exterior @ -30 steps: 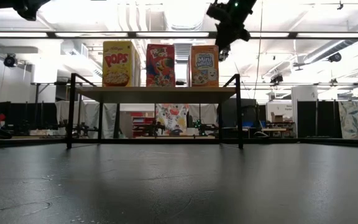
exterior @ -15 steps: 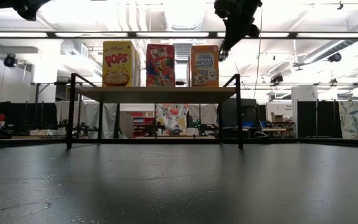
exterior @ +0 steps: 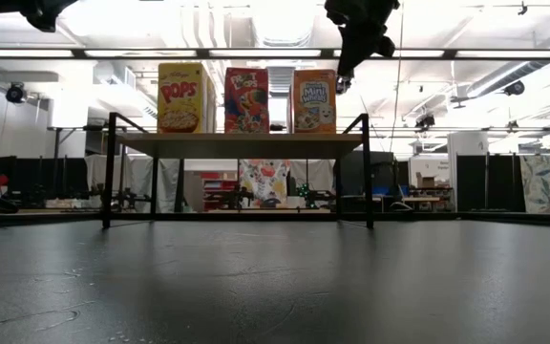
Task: Stack cereal on shelf
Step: Adjust the orange cereal boxes on the shelf
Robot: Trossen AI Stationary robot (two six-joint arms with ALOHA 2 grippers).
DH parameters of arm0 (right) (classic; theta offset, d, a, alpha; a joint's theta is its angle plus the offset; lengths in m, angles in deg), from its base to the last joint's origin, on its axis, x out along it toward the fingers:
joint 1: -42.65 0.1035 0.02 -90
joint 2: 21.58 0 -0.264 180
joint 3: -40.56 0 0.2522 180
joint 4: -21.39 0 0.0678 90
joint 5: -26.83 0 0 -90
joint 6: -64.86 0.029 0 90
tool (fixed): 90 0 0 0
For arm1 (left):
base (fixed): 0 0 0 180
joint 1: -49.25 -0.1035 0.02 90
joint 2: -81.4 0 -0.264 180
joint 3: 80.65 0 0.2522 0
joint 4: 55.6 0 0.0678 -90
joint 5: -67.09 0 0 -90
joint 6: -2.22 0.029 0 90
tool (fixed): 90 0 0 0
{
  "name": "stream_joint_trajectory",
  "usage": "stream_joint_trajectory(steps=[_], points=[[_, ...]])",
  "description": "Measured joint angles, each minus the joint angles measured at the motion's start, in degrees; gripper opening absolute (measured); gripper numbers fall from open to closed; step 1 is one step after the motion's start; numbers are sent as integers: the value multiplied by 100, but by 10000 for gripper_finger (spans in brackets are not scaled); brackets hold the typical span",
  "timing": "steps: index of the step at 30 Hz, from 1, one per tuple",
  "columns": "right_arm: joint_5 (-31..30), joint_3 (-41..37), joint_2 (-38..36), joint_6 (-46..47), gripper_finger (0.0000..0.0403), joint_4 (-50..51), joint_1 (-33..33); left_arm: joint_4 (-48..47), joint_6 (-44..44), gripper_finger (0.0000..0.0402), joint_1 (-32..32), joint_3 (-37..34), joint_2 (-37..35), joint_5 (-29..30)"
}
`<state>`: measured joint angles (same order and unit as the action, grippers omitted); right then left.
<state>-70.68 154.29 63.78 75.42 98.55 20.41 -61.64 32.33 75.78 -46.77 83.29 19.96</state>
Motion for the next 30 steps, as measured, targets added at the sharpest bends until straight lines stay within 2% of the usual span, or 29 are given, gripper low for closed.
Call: stream_joint_trajectory(steps=[13, 30], points=[[0, -342, 4, -13, 9, -346, 0, 0, 0, 0, -1, 0, 0, 0], [2, -351, 4, -71, 9, -457, 0, 0, -42, 0, -1, 0, 0, -2]])
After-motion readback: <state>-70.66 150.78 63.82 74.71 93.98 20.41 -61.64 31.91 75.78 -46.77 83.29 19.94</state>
